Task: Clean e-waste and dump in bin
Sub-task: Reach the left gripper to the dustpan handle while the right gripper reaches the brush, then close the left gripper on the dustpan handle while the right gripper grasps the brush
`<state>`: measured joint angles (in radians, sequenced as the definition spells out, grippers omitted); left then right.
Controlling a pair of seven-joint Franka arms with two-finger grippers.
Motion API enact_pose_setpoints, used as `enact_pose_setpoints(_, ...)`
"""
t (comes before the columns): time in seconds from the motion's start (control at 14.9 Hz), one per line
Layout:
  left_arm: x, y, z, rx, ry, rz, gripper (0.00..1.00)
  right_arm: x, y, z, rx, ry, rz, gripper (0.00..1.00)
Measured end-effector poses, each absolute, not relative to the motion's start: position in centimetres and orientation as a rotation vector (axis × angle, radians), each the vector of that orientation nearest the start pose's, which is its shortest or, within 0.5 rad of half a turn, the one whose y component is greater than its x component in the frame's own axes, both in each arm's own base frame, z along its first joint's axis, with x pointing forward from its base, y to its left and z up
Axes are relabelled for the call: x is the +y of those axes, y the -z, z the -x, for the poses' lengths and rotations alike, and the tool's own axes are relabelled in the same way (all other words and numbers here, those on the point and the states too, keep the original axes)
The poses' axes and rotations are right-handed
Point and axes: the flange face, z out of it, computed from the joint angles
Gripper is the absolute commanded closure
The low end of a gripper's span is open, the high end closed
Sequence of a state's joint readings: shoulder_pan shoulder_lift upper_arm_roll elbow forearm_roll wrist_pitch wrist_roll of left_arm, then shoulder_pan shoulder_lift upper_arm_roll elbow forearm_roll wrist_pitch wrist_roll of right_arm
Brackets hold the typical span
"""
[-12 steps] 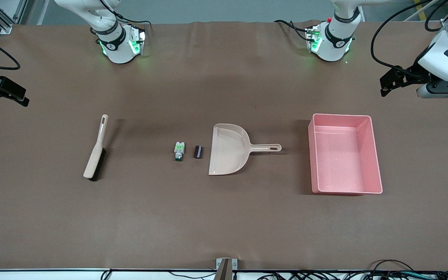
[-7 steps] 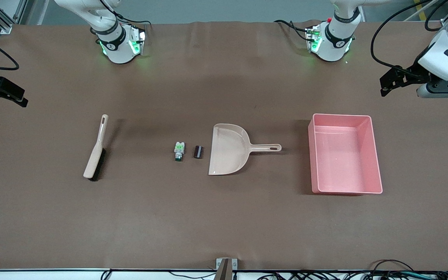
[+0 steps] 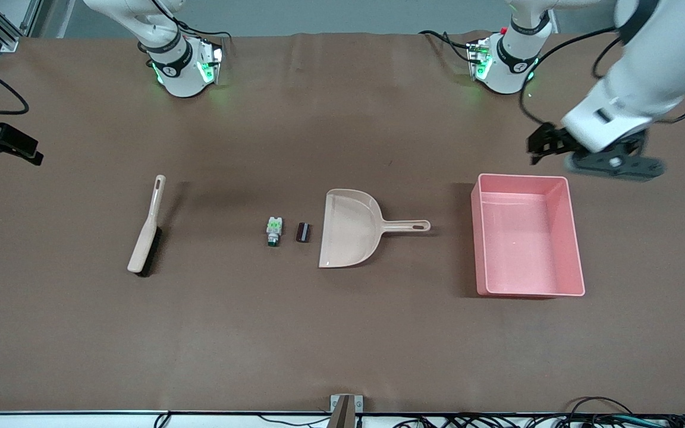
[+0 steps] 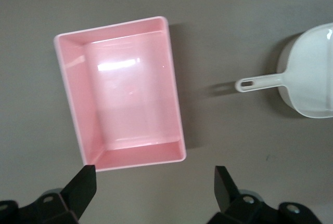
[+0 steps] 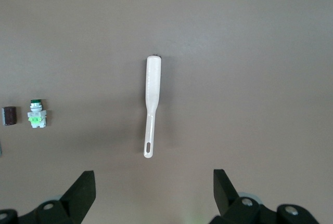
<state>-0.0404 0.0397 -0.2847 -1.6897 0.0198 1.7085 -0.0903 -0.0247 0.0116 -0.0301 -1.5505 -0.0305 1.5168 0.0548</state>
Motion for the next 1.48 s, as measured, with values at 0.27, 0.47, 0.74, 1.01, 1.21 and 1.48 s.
enact_pose_setpoints(0.27, -26.6, -49.2, -54.8, 0.63, -0.07, 3.117, 0.0, -3.5, -55.6, -55.7, 0.173, -0.135, 3.162, 0.0)
enact_pose_setpoints(0.47, -31.2, -45.7, -54.0, 0.914, -0.062, 3.043, 0.01, -3.5, -49.0, -55.3, 0.17, -0.164, 3.159, 0.0)
enact_pose_setpoints(0.74, -36.2, -41.2, -52.5, 1.238, -0.044, 2.811, 0.03, -3.3, -42.0, -53.9, 0.176, -0.13, 3.143, 0.0)
enact_pose_setpoints(1.01, -40.8, -36.2, -51.3, 1.578, 0.026, 2.628, 0.07, -2.8, -34.7, -51.0, 0.235, -0.047, 3.122, 0.0)
enact_pose_setpoints(1.21, -41.1, -32.7, -51.7, 1.765, 0.111, 2.524, 0.08, -2.2, -32.0, -49.5, 0.275, -0.002, 3.118, 0.0)
enact_pose_setpoints(1.48, -40.7, -29.5, -51.3, 1.976, 0.146, 2.381, 0.09, -0.4, -29.9, -48.8, 0.292, 0.012, 3.117, 0.0)
